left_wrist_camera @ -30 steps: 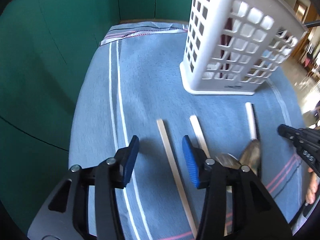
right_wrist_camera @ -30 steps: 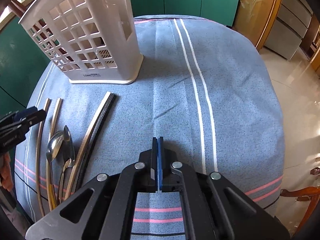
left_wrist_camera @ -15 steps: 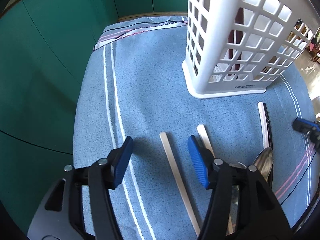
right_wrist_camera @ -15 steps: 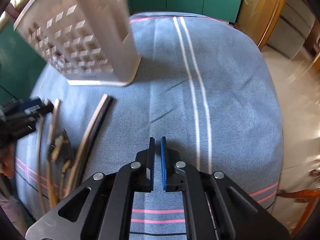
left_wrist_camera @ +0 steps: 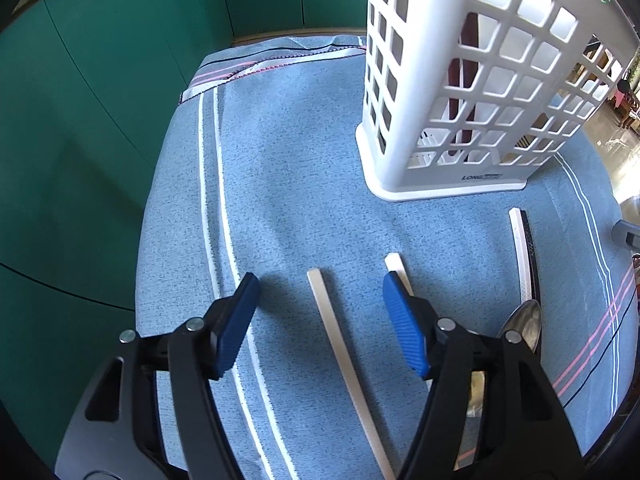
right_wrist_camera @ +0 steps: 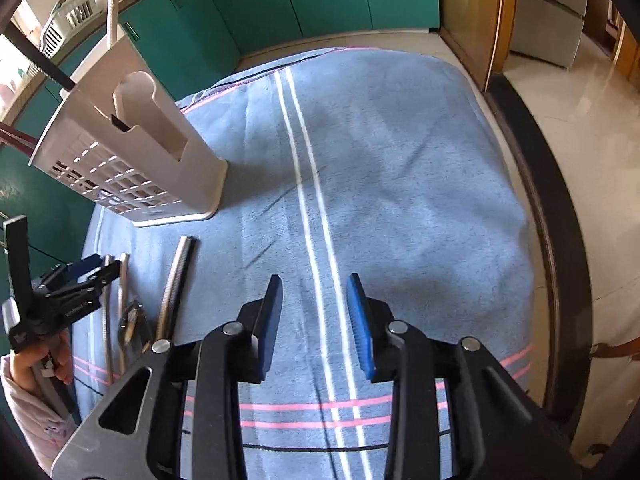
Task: Organize utensils
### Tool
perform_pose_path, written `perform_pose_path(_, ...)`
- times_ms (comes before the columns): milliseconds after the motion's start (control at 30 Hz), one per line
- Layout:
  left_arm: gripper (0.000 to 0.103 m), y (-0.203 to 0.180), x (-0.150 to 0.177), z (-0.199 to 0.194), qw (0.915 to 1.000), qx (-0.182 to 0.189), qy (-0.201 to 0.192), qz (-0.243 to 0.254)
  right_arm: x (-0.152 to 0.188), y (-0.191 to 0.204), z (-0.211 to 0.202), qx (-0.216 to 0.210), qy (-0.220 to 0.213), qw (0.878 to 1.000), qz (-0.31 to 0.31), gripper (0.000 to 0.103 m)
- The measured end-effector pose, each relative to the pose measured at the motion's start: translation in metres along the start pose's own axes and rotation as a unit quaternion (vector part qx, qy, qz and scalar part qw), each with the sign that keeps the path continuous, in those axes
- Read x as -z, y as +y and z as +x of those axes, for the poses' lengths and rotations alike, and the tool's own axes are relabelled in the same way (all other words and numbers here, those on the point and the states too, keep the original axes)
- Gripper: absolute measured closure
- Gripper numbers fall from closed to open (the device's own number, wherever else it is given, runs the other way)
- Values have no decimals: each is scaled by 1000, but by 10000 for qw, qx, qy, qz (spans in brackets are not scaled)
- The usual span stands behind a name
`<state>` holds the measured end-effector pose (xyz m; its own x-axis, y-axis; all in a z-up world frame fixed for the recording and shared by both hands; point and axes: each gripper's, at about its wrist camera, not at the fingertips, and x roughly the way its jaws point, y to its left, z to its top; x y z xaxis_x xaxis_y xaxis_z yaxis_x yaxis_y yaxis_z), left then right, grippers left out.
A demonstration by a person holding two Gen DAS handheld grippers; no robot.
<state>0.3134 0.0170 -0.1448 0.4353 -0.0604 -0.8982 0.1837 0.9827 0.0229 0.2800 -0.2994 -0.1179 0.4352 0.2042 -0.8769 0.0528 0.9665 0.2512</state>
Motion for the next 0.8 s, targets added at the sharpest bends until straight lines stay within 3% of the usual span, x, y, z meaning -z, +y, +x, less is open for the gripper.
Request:
perform_pose_path(300,41,-6,17,-15,10000,-9,-30,-6,15,74,43,-496,331,9969,-509,70)
perform_pose_path(467,44,1,25,-20,10000,6,-40,-47,13,98,54,-281,316,9967,-690,70)
perform_pose_path(800,44,14,30,-20,9999,-6,-99,-127,15,106,50,119,309,9966,-752,73)
